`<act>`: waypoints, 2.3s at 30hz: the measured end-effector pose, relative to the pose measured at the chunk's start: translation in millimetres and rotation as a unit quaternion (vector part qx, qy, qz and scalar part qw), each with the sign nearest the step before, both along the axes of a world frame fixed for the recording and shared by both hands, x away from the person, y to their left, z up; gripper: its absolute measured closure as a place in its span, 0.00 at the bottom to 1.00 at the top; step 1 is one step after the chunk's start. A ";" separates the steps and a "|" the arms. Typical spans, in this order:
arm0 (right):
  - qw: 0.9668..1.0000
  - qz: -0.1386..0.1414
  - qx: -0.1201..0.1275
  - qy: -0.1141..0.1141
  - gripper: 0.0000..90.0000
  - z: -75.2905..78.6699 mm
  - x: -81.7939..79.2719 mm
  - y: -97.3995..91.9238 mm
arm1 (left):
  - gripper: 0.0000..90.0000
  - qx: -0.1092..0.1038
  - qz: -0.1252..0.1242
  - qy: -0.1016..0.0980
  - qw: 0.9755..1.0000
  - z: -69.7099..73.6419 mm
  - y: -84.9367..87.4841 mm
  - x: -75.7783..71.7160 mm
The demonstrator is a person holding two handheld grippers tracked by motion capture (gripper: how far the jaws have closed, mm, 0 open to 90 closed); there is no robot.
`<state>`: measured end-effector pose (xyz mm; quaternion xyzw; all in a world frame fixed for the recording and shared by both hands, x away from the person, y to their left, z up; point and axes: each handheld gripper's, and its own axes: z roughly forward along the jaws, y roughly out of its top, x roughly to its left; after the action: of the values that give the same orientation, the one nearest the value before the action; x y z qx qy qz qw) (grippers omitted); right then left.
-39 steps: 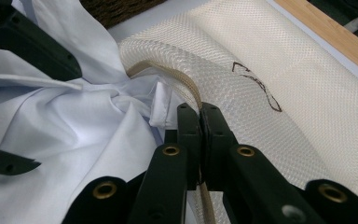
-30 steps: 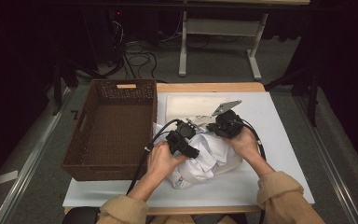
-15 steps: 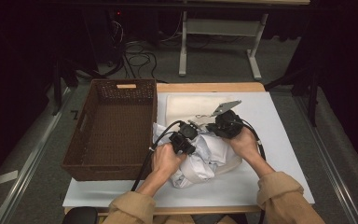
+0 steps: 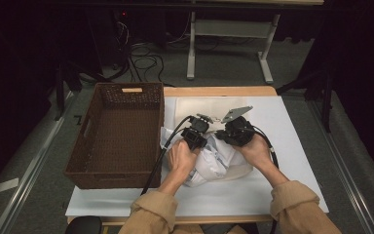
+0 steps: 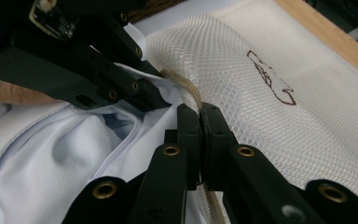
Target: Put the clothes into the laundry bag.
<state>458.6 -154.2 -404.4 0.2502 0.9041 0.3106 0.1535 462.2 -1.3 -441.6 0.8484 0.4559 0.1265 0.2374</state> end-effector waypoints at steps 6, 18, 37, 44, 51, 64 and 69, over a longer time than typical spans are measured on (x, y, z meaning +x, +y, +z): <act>1.000 -0.006 -0.001 0.006 0.98 -4.0 2.4 -1.2 | 0.67 -0.044 -0.030 0.022 0.998 15.8 15.1 -4.6; 1.000 -0.011 0.001 0.000 0.98 -1.5 2.7 0.2 | 0.48 -0.050 -0.054 0.029 0.997 42.7 42.1 -46.4; 1.000 -0.010 -0.004 -0.001 0.98 -3.5 2.3 0.0 | 0.75 -0.011 -0.121 0.011 0.993 0.9 8.5 -59.5; 1.000 -0.004 -0.005 -0.002 0.98 -3.8 2.9 -0.2 | 0.91 -0.032 -0.108 0.011 0.994 -2.1 8.5 -43.0; 1.000 0.008 -0.002 -0.001 0.98 -2.7 -0.5 4.0 | 0.91 -0.061 -0.068 -0.013 0.996 7.2 12.4 -23.5; 1.000 0.003 0.001 0.003 0.98 -6.0 2.4 2.8 | 0.75 -0.049 -0.060 -0.021 0.997 10.3 8.0 -11.5; 1.000 0.001 0.001 0.005 0.98 -5.2 3.0 1.0 | 0.59 -0.032 -0.081 -0.019 0.996 19.1 9.9 -22.4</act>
<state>461.6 -153.2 -409.7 0.2513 0.9048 0.3100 0.1486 439.8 8.6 -422.5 0.8719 0.3851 0.1082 0.2824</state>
